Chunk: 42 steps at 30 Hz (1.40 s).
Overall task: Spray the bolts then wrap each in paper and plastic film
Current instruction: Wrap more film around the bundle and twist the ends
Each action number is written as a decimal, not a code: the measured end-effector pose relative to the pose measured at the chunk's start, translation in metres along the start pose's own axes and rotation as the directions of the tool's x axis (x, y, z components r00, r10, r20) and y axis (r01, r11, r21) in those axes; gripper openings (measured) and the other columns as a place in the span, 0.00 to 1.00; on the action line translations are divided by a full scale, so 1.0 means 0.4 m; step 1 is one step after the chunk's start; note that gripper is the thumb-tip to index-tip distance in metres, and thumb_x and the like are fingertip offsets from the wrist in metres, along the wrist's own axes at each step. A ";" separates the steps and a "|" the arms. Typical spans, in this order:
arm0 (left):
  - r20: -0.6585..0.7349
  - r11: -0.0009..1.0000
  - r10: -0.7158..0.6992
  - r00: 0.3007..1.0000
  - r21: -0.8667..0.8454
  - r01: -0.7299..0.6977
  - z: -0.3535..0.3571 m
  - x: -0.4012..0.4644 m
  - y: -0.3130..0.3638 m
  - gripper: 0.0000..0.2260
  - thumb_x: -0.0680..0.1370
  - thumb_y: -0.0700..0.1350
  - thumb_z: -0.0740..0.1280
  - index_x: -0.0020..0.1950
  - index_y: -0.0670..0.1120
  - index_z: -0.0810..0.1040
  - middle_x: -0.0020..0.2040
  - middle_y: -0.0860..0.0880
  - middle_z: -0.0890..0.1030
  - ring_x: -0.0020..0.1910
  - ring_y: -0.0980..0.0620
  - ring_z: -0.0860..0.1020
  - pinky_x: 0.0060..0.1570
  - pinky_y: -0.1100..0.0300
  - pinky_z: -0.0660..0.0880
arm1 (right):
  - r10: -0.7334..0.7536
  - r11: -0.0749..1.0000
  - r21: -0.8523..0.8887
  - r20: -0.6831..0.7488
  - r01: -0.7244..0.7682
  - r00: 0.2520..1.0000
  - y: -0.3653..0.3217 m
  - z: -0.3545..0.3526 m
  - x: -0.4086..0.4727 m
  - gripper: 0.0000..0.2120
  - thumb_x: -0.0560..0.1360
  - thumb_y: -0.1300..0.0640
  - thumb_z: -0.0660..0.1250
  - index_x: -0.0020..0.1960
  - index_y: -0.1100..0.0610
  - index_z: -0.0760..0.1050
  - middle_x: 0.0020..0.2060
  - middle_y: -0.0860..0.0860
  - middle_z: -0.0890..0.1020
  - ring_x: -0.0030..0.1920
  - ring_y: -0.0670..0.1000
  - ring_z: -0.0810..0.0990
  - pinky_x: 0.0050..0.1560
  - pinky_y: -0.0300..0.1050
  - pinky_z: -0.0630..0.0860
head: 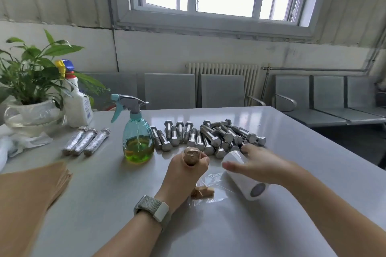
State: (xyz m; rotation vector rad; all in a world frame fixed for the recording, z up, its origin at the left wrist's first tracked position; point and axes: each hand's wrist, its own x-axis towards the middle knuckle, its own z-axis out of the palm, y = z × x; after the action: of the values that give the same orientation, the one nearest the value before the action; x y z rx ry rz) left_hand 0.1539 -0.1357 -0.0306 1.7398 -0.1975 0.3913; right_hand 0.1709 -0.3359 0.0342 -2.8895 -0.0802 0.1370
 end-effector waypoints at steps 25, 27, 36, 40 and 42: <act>0.247 0.998 -0.029 0.969 0.052 0.017 -0.030 -0.028 0.004 0.22 0.71 0.70 0.64 0.34 0.52 0.67 0.26 0.53 0.71 0.23 0.54 0.73 0.27 0.61 0.69 | -0.109 0.474 0.857 0.283 -0.201 0.953 -0.088 -0.102 0.016 0.30 0.61 0.43 0.74 0.57 0.58 0.74 0.31 0.55 0.81 0.29 0.53 0.81 0.30 0.44 0.78; 0.253 0.989 0.002 0.967 0.145 -0.040 -0.055 -0.032 0.008 0.21 0.71 0.70 0.62 0.35 0.54 0.67 0.25 0.56 0.70 0.22 0.59 0.67 0.27 0.62 0.65 | -0.112 0.472 0.861 0.271 -0.189 0.956 -0.086 -0.099 0.013 0.33 0.57 0.43 0.75 0.57 0.57 0.75 0.32 0.55 0.81 0.29 0.54 0.81 0.30 0.44 0.78; 0.410 0.992 -0.064 0.910 -0.070 0.102 -0.176 -0.096 0.015 0.16 0.70 0.62 0.68 0.53 0.59 0.68 0.37 0.48 0.67 0.32 0.49 0.66 0.26 0.60 0.64 | -0.244 0.446 0.878 0.309 -0.176 0.919 -0.133 -0.061 0.012 0.39 0.51 0.43 0.80 0.59 0.55 0.76 0.47 0.60 0.85 0.45 0.58 0.83 0.39 0.48 0.79; 0.456 0.935 -0.079 0.886 -0.275 0.225 -0.186 -0.090 0.013 0.30 0.69 0.52 0.67 0.67 0.71 0.61 0.35 0.47 0.66 0.31 0.51 0.66 0.29 0.57 0.66 | -0.227 0.472 0.865 0.302 -0.167 0.926 -0.139 -0.071 0.011 0.41 0.51 0.43 0.79 0.61 0.57 0.76 0.47 0.59 0.83 0.43 0.57 0.82 0.37 0.46 0.78; 0.476 0.907 -0.142 0.868 -0.288 0.306 -0.183 -0.082 0.020 0.35 0.69 0.48 0.66 0.71 0.67 0.57 0.36 0.45 0.68 0.31 0.50 0.68 0.34 0.55 0.67 | -0.244 0.508 0.849 0.302 -0.144 0.921 -0.138 -0.084 0.008 0.39 0.51 0.44 0.79 0.60 0.58 0.77 0.42 0.57 0.83 0.39 0.55 0.82 0.34 0.43 0.77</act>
State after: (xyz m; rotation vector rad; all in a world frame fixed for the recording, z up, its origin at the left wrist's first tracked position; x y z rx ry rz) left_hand 0.1098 -0.0686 -0.0232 1.4452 -0.3646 -0.2210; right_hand 0.1751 -0.2904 0.0802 -1.7848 -0.1249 0.5678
